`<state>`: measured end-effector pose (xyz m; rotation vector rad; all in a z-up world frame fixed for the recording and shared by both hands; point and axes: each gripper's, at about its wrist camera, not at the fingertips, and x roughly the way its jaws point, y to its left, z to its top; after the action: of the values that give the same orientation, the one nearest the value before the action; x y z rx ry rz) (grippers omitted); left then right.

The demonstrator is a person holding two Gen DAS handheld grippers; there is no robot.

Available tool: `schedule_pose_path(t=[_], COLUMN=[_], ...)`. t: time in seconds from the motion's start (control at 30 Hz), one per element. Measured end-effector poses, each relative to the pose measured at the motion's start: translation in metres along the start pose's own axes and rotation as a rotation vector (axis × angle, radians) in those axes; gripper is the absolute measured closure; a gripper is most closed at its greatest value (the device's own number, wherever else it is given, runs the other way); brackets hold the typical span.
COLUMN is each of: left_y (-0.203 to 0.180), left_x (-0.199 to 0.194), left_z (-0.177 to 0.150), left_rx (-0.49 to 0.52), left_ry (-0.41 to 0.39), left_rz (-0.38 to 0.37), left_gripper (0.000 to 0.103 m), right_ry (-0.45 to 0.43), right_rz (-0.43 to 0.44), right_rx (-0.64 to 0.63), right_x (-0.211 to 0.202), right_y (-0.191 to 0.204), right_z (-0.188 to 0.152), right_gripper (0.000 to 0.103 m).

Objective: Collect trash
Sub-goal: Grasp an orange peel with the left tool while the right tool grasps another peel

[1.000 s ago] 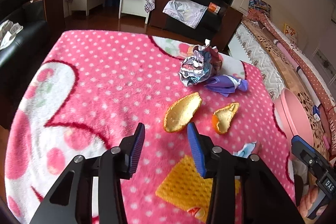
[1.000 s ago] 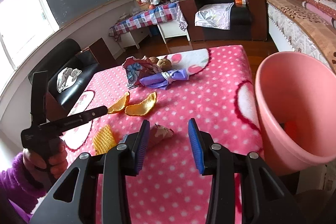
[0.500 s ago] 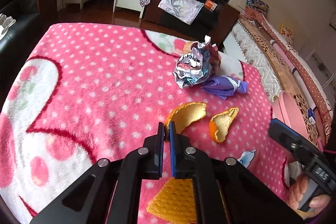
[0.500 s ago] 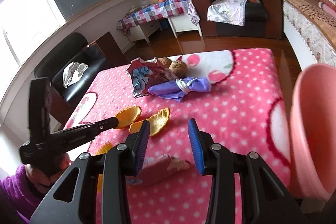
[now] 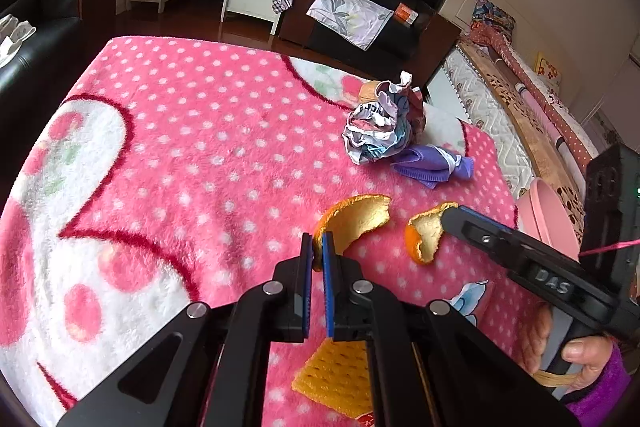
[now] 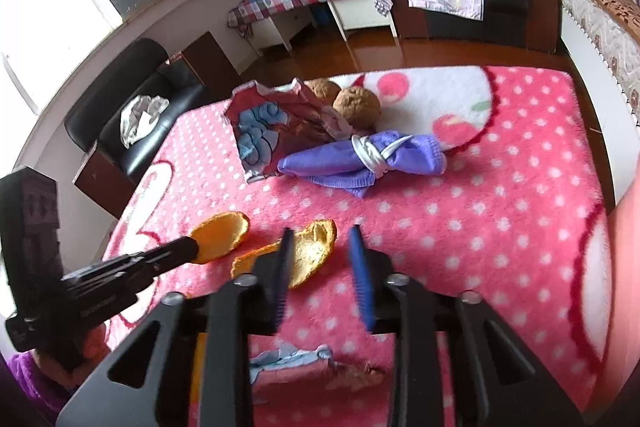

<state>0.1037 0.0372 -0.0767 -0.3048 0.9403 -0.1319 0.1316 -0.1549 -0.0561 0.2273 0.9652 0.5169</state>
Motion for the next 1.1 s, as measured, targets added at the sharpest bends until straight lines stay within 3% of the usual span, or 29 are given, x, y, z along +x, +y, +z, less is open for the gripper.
schedule_pose_path(t=[0.1,0.53,0.67,0.73,0.77,0.8,1.1], left_y=[0.002,-0.010,-0.013,-0.013,-0.013,-0.013,0.000], left_x=[-0.002,-0.027,-0.034,-0.037,-0.038,-0.039,-0.042], left_z=[-0.001,0.002,0.001,-0.001,-0.003,-0.004,-0.006], left_rx=[-0.004,0.026,0.025,0.023,0.022,0.020,-0.004], left_ry=[-0.001,-0.042,-0.052,-0.055,-0.055,-0.053,-0.047], left_rz=[0.000,-0.014,-0.020,-0.019,-0.017,-0.015,-0.006], left_gripper=[0.099,0.099,0.099,0.099,0.099,0.099,0.099], right_ry=[0.010,-0.116,-0.097,-0.058,-0.049,-0.055,-0.024], right_rz=[0.006,-0.007,0.017,0.027,0.032,0.035,0.020], right_rx=[0.012,0.088,0.092,0.100,0.096,0.095,0.089], right_x=[0.004,-0.050,-0.053,-0.046,-0.041,-0.039,-0.002], right_y=[0.000,-0.012,-0.015,-0.014,-0.012,-0.011,-0.009], right_z=[-0.001,-0.016,-0.017,-0.016,-0.015,-0.014,-0.002], right_gripper=[0.095,0.097,0.096,0.086,0.069,0.059,0.058])
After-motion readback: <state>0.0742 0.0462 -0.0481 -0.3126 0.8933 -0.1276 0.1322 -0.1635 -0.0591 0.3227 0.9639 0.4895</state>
